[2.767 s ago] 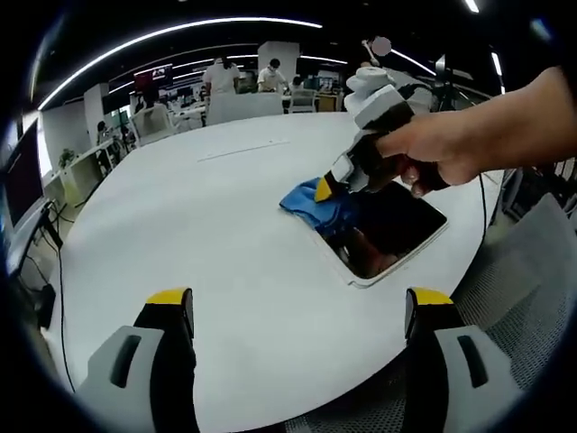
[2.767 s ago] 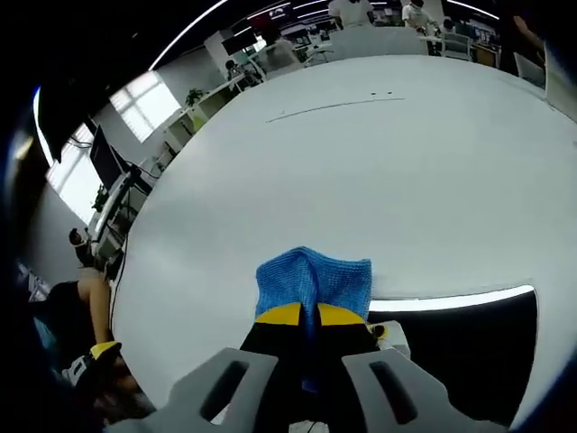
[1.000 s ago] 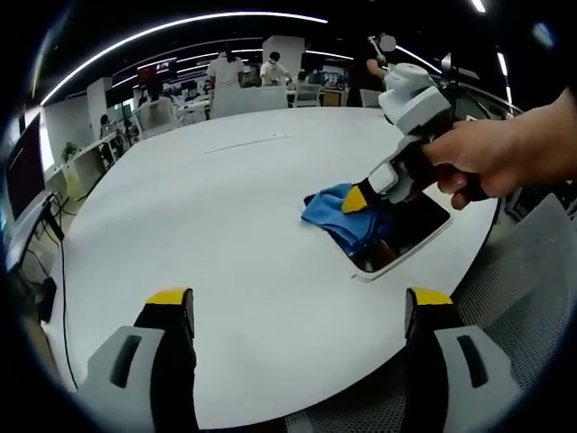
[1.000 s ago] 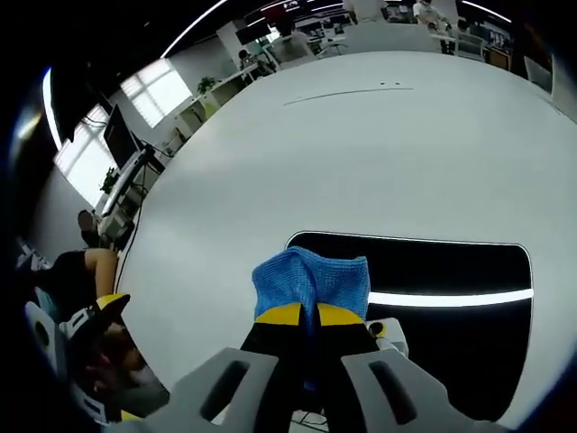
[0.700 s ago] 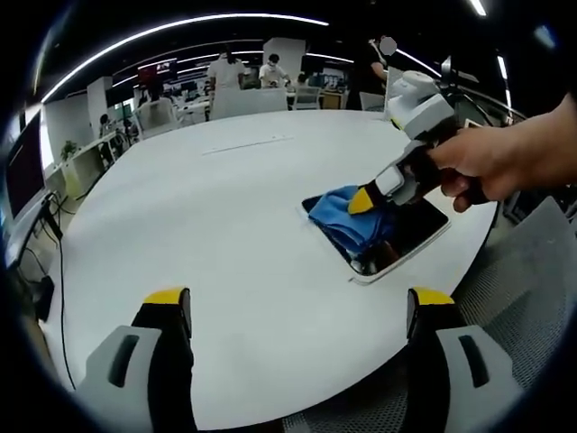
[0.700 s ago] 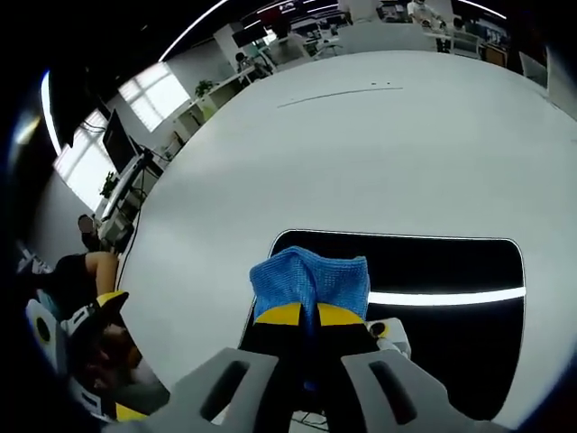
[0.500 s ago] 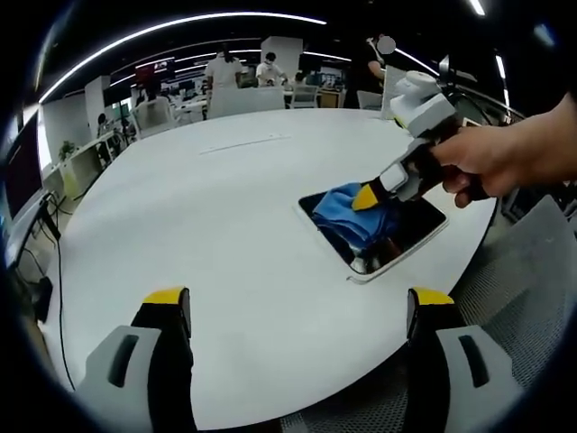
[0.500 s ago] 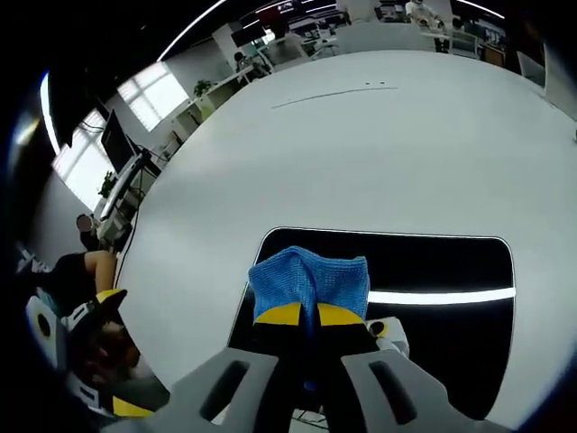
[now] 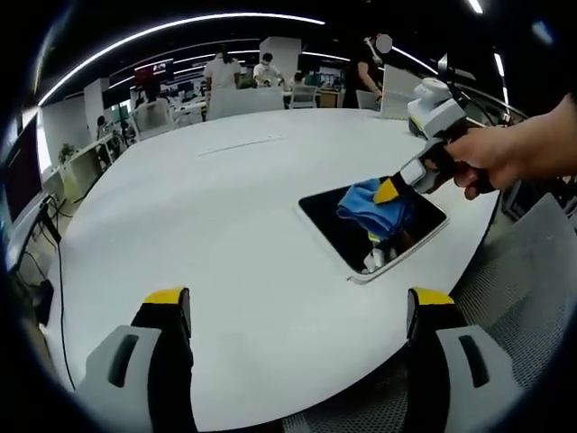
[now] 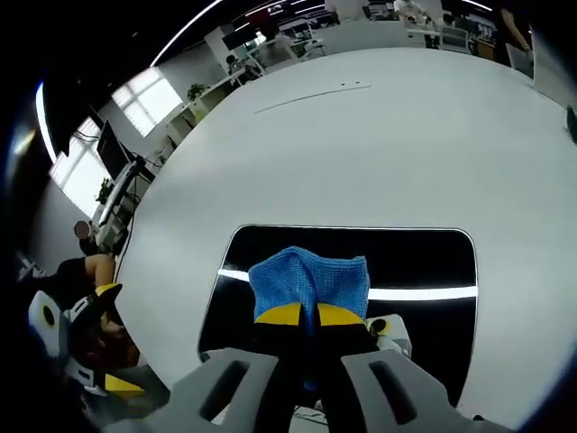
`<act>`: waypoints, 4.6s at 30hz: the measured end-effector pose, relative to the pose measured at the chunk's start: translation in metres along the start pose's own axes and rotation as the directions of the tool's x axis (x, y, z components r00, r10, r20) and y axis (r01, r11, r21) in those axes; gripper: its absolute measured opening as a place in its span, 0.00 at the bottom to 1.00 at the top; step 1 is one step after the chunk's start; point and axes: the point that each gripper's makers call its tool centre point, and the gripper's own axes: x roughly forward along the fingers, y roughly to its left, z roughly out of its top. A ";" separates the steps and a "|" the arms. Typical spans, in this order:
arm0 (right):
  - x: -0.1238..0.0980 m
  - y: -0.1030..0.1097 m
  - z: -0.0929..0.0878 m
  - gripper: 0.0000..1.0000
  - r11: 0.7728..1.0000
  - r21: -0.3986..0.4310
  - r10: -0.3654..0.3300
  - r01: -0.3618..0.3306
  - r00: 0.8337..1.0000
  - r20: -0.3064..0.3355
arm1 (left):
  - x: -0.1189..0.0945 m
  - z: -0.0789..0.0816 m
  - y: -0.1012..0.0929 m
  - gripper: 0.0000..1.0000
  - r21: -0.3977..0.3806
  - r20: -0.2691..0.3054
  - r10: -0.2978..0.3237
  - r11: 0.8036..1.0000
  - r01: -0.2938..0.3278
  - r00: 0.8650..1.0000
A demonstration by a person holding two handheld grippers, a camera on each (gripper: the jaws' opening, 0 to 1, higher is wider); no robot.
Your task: Wipe the mirror surface with the cleaning cloth until all visible marks leave the cleaned area.
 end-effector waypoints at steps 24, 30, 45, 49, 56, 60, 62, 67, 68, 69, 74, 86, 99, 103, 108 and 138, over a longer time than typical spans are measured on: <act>-0.034 -0.078 -0.004 0.00 0.996 0.052 -0.076 0.075 0.997 0.005 | -0.002 0.002 -0.001 0.99 0.007 0.008 -0.001 1.000 0.001 1.000; -0.042 -0.090 -0.006 0.00 0.995 0.030 -0.099 0.099 0.995 -0.001 | -0.003 0.003 0.000 0.99 0.003 0.016 0.005 1.000 -0.005 1.000; -0.045 -0.095 -0.007 0.00 0.990 0.007 -0.141 0.141 0.990 0.013 | -0.002 0.004 -0.003 0.99 0.000 0.014 -0.004 1.000 0.004 1.000; -0.045 -0.095 -0.006 0.00 0.989 0.018 -0.147 0.147 0.989 0.011 | -0.002 0.004 -0.003 0.99 0.000 0.015 -0.008 1.000 0.008 1.000; -0.045 -0.095 -0.006 0.00 0.988 0.023 -0.154 0.153 0.988 0.016 | -0.001 0.003 -0.002 0.99 0.021 0.010 -0.011 1.000 0.011 1.000; -0.045 -0.092 -0.007 0.00 0.982 -0.039 -0.185 0.186 0.983 0.013 | -0.001 0.008 0.000 0.99 0.003 0.037 0.001 1.000 -0.001 0.999; -0.047 -0.094 -0.008 0.00 0.983 -0.013 -0.183 0.184 0.983 0.012 | -0.002 0.008 0.001 0.99 -0.009 0.044 0.000 1.000 0.000 0.999; -0.051 -0.092 -0.015 0.00 0.983 0.037 -0.180 0.180 0.984 0.001 | -0.002 0.009 -0.001 0.99 -0.007 0.048 -0.006 1.000 0.006 0.999; -0.052 -0.091 -0.017 0.00 0.983 0.035 -0.181 0.181 0.983 0.000 | -0.002 0.009 -0.001 0.99 -0.010 0.050 -0.006 1.000 0.007 0.999; -0.052 -0.091 -0.018 0.00 0.983 0.034 -0.182 0.182 0.983 0.000 | -0.002 0.009 -0.002 0.99 -0.010 0.050 -0.008 1.000 0.008 0.999; -0.055 -0.090 -0.024 0.00 0.982 0.060 -0.182 0.181 0.983 0.001 | -0.003 0.009 -0.003 0.99 -0.007 0.048 -0.013 1.000 0.014 0.999; -0.065 -0.080 -0.045 0.00 0.981 0.071 -0.181 0.181 0.983 -0.015 | -0.003 0.012 -0.004 0.99 -0.010 0.061 -0.018 1.000 0.019 0.998; -0.072 -0.073 -0.058 0.00 0.973 0.130 -0.185 0.189 0.982 -0.039 | -0.003 0.011 -0.006 0.99 -0.006 0.058 -0.032 0.999 0.033 0.998; -0.072 -0.073 -0.060 0.00 0.970 0.152 -0.189 0.191 0.982 -0.024 | -0.002 0.011 -0.008 0.99 0.007 0.055 -0.041 0.999 0.041 0.998; -0.070 -0.072 -0.058 0.00 0.967 0.164 -0.194 0.194 0.981 -0.015 | -0.003 0.013 -0.009 0.99 0.002 0.068 -0.045 0.999 0.045 0.997; -0.056 -0.044 -0.054 0.00 0.967 0.162 -0.193 0.195 0.981 -0.029 | 0.001 0.011 -0.014 0.99 0.010 0.065 -0.090 0.996 0.090 0.994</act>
